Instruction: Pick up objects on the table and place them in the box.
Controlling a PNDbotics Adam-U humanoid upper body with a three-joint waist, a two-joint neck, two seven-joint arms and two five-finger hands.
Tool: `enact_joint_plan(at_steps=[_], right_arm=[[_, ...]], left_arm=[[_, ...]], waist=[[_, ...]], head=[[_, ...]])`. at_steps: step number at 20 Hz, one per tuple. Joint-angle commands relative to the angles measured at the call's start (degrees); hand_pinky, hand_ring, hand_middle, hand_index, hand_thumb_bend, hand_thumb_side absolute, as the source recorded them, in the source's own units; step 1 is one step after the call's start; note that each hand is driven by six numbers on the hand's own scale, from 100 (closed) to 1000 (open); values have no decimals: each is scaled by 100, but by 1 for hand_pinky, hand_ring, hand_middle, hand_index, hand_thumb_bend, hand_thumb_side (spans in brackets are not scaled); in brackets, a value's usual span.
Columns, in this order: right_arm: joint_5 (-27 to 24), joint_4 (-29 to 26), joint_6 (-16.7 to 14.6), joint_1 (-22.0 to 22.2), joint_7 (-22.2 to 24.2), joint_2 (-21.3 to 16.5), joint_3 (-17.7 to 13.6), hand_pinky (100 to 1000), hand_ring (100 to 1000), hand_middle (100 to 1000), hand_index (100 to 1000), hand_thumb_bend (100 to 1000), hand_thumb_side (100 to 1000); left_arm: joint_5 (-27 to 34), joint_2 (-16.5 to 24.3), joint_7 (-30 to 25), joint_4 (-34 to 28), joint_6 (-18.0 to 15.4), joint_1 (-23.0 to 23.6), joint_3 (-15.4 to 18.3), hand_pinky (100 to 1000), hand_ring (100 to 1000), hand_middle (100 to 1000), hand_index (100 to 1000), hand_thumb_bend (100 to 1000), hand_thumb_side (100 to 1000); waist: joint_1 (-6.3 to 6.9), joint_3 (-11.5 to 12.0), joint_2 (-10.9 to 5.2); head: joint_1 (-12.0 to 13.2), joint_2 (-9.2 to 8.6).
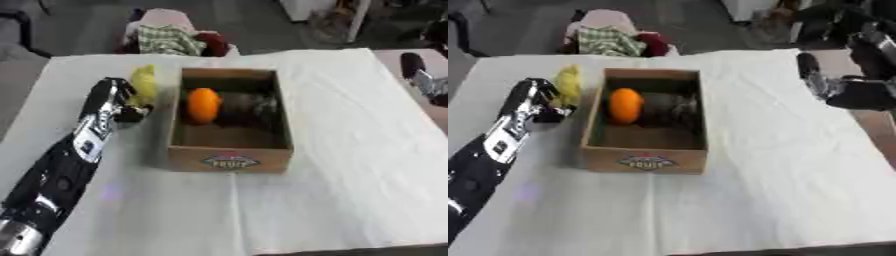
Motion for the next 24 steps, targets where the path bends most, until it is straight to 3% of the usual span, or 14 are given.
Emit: enact_joint_plan(at_steps=[1, 8, 14, 19, 24], right_arm=[[-4, -31, 0, -64, 1, -97, -39, 761, 929, 811, 859, 100, 235], [-1, -29, 0, -62, -9, -101, -51, 761, 929, 810, 859, 100, 236], [-13, -36, 0, -69, -13, -106, -54, 760, 928, 810, 859, 100, 237], [-21, -49, -6, -82, -10, -98, -41, 759, 926, 809, 859, 100, 237], [-39, -72, -13, -102, 18, -79, -7, 758, 923, 805, 858, 100, 235]], left_arm=[[143, 119, 281, -158, 23, -83, 72, 581, 416, 353, 479, 100, 178], [660, 226, 513, -505, -33, -93, 34, 573, 394, 328, 453, 100, 169], [1145, 379, 439, -1210, -130, -163, -91, 572, 390, 322, 447, 100, 159], [1484, 441, 132, -1941, -269, -282, -367, 574, 391, 321, 445, 100, 152], [1597, 421, -520, -2523, -559, -441, -819, 577, 394, 323, 447, 100, 152]], waist=[[-5, 0, -78], [-5, 15, -83], [-5, 32, -98], [-10, 34, -116], [-21, 1, -142]], head=[[5, -42], [-10, -34], [-19, -36], [-4, -37], [32, -38]])
